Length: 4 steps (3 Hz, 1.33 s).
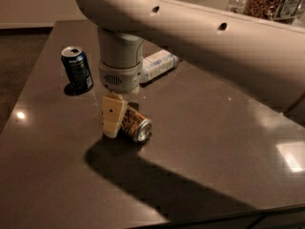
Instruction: Place orange can upright
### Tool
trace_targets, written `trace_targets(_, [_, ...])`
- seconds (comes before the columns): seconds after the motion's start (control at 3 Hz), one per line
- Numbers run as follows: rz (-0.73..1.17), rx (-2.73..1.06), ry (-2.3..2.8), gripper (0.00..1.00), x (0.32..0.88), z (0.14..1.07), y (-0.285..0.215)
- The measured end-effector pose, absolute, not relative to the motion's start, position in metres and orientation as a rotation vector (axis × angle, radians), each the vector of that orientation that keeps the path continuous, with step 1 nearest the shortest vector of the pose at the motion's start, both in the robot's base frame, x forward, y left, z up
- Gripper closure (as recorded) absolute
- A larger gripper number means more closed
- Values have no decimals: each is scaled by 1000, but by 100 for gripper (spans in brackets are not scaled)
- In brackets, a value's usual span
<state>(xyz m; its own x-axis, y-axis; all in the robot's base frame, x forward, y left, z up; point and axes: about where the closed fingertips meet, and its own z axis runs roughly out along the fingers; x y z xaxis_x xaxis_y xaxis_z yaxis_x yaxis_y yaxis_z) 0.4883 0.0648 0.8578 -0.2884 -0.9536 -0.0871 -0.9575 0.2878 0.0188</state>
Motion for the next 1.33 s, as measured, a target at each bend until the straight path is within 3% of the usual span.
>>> trace_targets(0.33, [105,-1849,2472,41,488,859,69])
trace_targets(0.67, [186,-1868,2429,72,488,865,74])
trace_targets(1.0, [311,-1873,2324,96,487,875,74])
trace_targets(1.33, [435,-1841,2200,100,488,889,70])
